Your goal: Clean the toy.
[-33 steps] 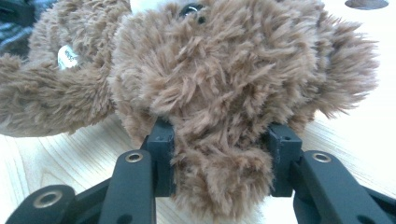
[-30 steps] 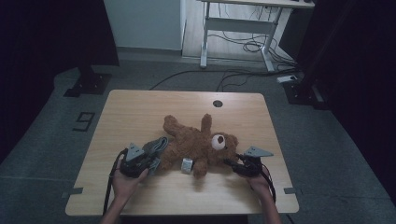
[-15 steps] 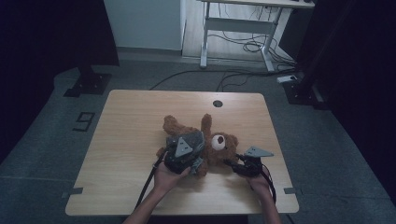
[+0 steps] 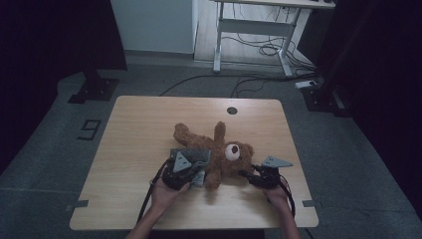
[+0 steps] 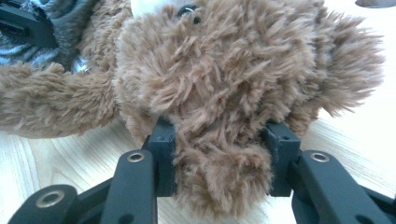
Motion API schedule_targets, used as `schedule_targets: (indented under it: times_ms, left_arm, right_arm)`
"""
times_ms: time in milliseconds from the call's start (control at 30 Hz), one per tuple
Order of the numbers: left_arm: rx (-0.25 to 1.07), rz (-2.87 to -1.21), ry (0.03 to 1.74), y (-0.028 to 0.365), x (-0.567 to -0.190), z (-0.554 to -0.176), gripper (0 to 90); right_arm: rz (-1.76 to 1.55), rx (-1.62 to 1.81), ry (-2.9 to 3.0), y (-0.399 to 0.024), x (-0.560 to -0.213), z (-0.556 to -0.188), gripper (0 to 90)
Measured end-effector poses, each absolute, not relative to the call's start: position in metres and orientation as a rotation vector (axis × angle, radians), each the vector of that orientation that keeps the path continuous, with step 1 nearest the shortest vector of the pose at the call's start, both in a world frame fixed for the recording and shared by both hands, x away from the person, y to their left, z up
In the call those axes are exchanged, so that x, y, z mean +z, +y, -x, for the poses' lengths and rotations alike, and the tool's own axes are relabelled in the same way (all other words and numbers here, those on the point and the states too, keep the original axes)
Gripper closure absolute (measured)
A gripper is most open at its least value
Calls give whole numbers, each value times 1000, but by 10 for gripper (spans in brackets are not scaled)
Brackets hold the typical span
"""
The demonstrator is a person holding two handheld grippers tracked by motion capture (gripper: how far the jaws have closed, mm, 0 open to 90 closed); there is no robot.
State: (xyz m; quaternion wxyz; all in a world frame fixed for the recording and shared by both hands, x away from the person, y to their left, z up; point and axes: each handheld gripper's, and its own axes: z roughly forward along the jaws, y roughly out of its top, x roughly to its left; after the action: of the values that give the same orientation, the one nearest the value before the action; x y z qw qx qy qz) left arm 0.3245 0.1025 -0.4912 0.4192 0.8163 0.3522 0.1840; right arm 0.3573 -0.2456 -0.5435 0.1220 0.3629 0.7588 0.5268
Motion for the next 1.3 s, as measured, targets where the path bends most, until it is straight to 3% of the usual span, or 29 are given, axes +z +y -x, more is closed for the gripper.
schedule_targets:
  times_ms: [400, 633, 800, 1033, 1300]
  left_arm:
    - [469, -1962, 1060, 175, -505, -320, 801]
    - [467, -1911, 1034, 177, -489, -315, 800]
    - [467, -1922, 923, 144, -469, -314, 800]
    - [425, -1984, 723, 68, -450, -325, 799]
    - [266, -2111, 620, -4, -473, -337, 798]
  right_arm:
    - [-1045, 1543, 2228, -247, -544, -358, 570]
    - [-1041, 1554, 2222, -246, -544, -358, 587]
    - [-1029, 1554, 2225, -245, -544, -358, 594]
    - [-1011, 1564, 2233, -241, -543, -360, 596]
    - [-1007, 1566, 2244, -238, -543, -362, 595]
